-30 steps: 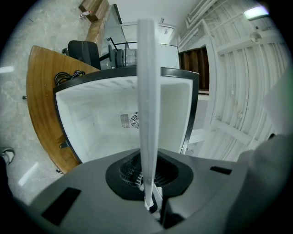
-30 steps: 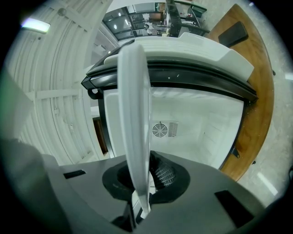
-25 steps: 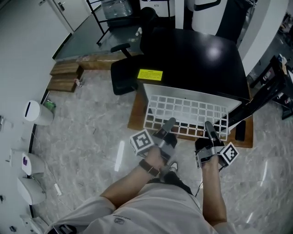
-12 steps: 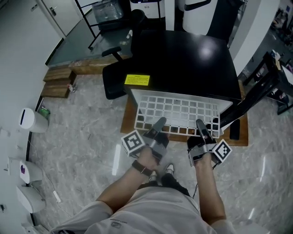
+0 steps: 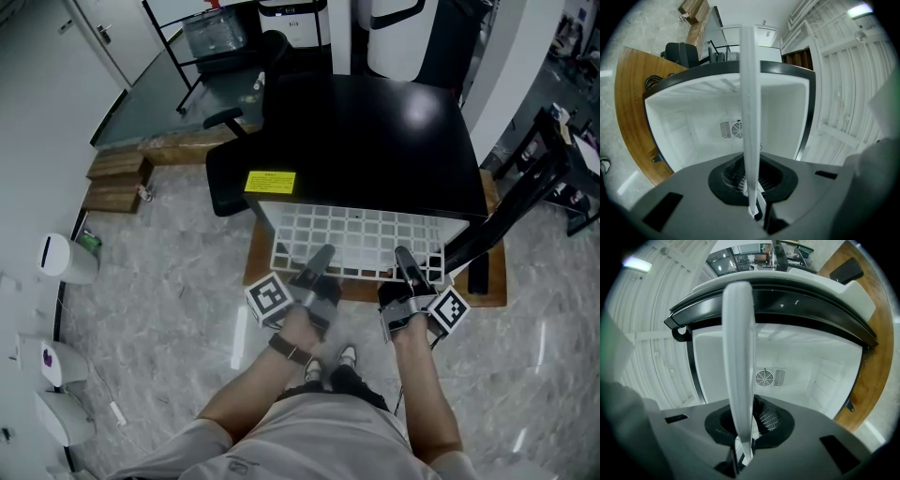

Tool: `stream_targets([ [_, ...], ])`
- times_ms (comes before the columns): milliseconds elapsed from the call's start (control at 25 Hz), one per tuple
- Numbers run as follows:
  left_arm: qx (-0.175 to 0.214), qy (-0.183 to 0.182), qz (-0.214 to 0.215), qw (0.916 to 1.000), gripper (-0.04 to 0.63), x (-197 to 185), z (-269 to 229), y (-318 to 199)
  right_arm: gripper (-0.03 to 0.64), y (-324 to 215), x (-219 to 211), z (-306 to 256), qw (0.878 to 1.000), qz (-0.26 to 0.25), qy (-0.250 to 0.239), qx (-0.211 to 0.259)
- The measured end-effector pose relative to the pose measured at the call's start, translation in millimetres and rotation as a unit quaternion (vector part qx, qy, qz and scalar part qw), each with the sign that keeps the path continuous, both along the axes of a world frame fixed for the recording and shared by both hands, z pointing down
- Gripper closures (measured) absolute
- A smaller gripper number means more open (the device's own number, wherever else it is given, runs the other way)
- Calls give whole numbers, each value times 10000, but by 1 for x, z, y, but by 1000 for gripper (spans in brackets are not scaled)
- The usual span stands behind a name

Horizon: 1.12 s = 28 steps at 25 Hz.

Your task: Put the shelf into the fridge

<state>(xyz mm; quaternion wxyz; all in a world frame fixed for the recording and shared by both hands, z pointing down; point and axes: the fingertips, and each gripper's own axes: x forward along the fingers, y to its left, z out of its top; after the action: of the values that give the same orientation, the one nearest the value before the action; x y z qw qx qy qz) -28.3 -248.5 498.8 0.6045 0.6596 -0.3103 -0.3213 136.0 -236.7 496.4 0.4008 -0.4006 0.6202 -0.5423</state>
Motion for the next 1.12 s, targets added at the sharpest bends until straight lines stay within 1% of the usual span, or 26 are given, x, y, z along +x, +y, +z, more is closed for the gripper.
stream_targets([
  [200,55,-15,-102,9999,568,1,-2,-14,571,-15,3,0,9999,116,59,33],
  [320,155,130,-187,9996,568,4,-9,-20,571,-20,3,-1,9997,228,39,40],
  [480,-69,107,-269,9996,568,3,4,-25,571,-27,5,-1,9994,347,33,40],
  [680,117,129,-356,9992,568,5,-5,-38,571,-38,8,0,9988,492,8,30],
  [960,60,84,-464,9989,568,4,-2,-58,571,-58,10,-1,9977,679,-22,52],
  [1120,133,186,-510,9984,568,7,-8,-70,571,-70,11,-1,9972,745,-37,73],
])
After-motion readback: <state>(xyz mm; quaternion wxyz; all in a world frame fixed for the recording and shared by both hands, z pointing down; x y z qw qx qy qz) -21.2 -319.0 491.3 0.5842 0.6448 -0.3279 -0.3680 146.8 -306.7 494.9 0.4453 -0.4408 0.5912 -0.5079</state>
